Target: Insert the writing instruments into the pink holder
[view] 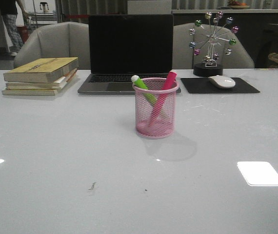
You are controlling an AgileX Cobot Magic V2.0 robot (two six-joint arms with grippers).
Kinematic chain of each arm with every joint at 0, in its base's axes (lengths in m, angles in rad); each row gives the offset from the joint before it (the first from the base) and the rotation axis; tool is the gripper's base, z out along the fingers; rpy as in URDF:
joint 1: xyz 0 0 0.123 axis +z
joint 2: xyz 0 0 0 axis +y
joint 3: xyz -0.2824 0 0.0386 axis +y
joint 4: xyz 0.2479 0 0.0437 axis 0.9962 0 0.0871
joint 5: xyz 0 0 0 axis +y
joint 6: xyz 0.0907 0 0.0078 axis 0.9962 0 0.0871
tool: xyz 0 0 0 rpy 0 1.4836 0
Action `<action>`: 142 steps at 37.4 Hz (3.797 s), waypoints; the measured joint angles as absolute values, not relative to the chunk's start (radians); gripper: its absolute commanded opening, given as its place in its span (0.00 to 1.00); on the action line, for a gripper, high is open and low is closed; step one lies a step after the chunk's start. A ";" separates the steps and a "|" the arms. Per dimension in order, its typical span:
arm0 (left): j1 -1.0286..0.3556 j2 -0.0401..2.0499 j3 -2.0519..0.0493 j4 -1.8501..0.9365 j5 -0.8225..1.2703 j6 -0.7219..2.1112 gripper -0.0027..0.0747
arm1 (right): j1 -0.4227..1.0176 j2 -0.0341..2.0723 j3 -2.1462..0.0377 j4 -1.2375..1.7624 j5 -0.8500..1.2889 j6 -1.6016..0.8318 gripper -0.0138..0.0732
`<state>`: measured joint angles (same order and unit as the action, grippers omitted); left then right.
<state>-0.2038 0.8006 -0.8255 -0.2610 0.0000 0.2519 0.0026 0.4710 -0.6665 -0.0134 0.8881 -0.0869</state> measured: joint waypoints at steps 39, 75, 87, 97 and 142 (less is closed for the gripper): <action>-0.201 0.214 -0.525 -0.257 0.214 0.252 0.54 | 0.003 0.471 -0.667 -0.013 0.888 -0.087 0.56; -0.201 0.214 -0.525 -0.257 0.214 0.252 0.54 | 0.003 0.471 -0.667 0.068 0.888 -0.087 0.18; -0.201 0.214 -0.525 -0.257 0.214 0.252 0.54 | 0.003 0.469 -0.667 0.068 0.873 -0.087 0.18; -0.201 0.214 -0.525 -0.257 0.214 0.252 0.54 | 0.003 0.336 -0.617 0.069 0.725 -0.087 0.18; -0.201 0.214 -0.525 -0.257 0.216 0.252 0.54 | 0.003 -0.012 0.030 0.072 0.148 -0.087 0.18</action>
